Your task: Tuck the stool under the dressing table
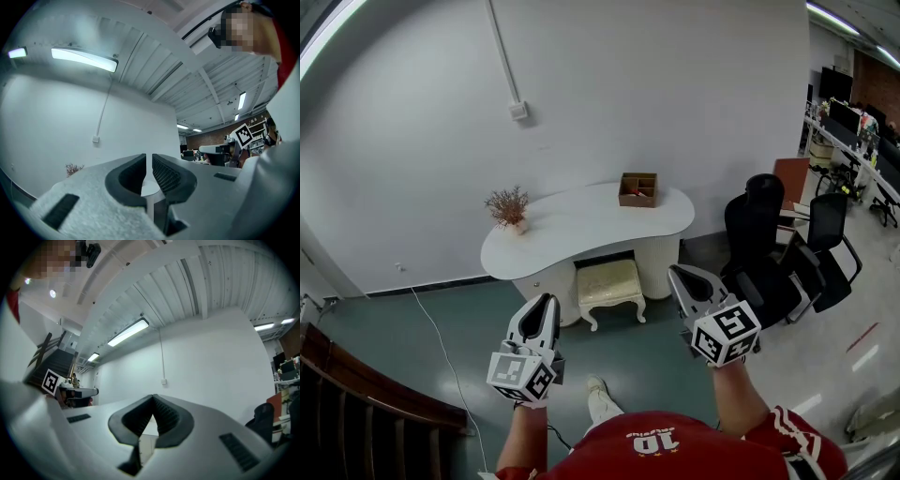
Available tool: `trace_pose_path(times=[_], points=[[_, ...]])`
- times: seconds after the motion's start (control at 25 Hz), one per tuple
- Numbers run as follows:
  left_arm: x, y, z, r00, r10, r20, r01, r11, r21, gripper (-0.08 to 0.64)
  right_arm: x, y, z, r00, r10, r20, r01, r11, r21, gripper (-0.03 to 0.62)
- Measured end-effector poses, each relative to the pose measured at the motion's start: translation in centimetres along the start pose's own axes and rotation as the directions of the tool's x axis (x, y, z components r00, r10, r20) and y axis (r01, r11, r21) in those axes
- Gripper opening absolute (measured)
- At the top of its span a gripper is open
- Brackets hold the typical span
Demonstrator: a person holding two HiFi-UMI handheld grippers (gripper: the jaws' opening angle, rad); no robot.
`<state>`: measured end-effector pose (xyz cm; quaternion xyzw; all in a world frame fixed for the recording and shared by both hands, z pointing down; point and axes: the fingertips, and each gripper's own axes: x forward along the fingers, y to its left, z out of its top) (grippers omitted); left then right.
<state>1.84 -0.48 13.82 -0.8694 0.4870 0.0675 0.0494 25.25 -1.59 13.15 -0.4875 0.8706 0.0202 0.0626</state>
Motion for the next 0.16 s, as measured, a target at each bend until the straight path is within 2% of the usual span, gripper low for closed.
trace_pose_path(times=[0.16], points=[[-0.42,0.25,-0.49,1.000,0.005,-0.002,-0.005,1.000,-0.008,0.026,-0.12,0.06,-0.87,1.000,-0.008,-0.012,0.008,1.000,0.001,0.002]])
